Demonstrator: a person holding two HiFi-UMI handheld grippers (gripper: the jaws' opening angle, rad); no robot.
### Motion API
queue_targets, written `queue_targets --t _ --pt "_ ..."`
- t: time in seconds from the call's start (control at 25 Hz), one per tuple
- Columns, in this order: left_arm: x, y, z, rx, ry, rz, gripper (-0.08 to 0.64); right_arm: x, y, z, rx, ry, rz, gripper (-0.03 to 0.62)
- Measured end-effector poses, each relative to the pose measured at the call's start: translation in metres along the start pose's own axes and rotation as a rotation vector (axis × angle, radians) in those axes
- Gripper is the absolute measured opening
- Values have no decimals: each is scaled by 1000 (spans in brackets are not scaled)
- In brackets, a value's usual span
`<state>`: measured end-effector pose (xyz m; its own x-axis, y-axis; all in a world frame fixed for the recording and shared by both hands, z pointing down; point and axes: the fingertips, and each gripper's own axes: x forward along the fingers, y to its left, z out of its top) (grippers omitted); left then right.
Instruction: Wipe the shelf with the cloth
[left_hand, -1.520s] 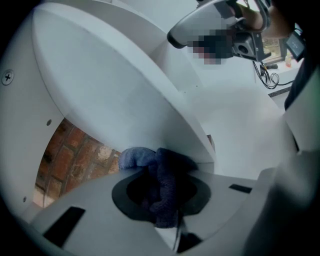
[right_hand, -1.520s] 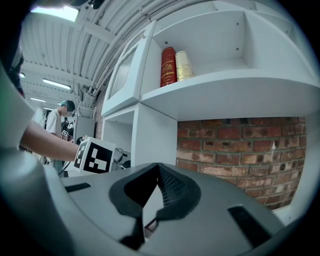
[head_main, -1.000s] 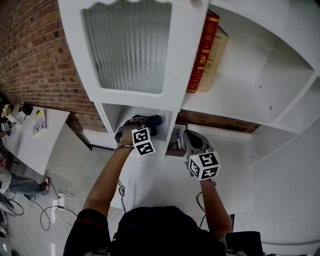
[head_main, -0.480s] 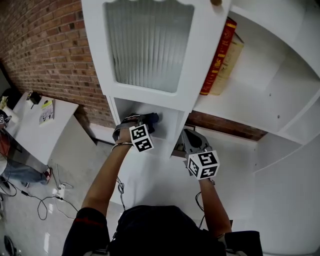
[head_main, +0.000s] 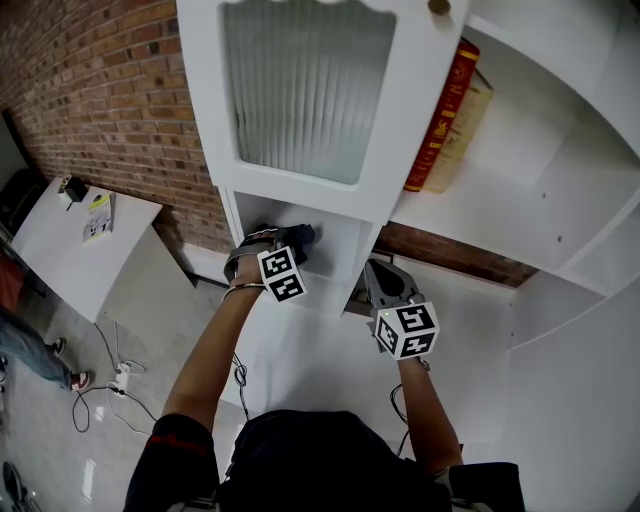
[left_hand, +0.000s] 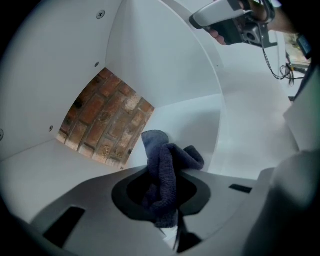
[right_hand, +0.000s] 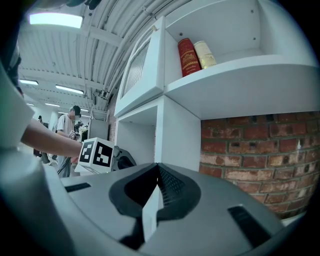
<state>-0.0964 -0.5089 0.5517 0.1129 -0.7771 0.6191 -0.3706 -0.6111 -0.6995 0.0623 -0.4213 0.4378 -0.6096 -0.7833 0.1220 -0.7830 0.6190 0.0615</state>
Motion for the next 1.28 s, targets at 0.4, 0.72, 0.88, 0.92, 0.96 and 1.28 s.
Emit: queue_targets --t 0.4,0.72,0.88,0.92,0.96,1.28 --pt "4 0 6 36 9 7 63 -8 -9 -4 -1 8 -24 14" --pt "11 -5 27 53 -27 -14 63 -14 -19 -6 5 12 -58 14" --pt "14 -9 42 72 -51 -25 63 -18 -26 -7 8 12 -78 14" --pt "15 -10 45 77 -57 -28 63 -19 -27 -8 9 13 -84 14" --pt "16 -11 49 83 -63 -31 63 -21 -28 -8 10 14 -89 14" --pt "22 -22 82 130 -115 -55 63 -33 -37 -12 15 18 -134 14"
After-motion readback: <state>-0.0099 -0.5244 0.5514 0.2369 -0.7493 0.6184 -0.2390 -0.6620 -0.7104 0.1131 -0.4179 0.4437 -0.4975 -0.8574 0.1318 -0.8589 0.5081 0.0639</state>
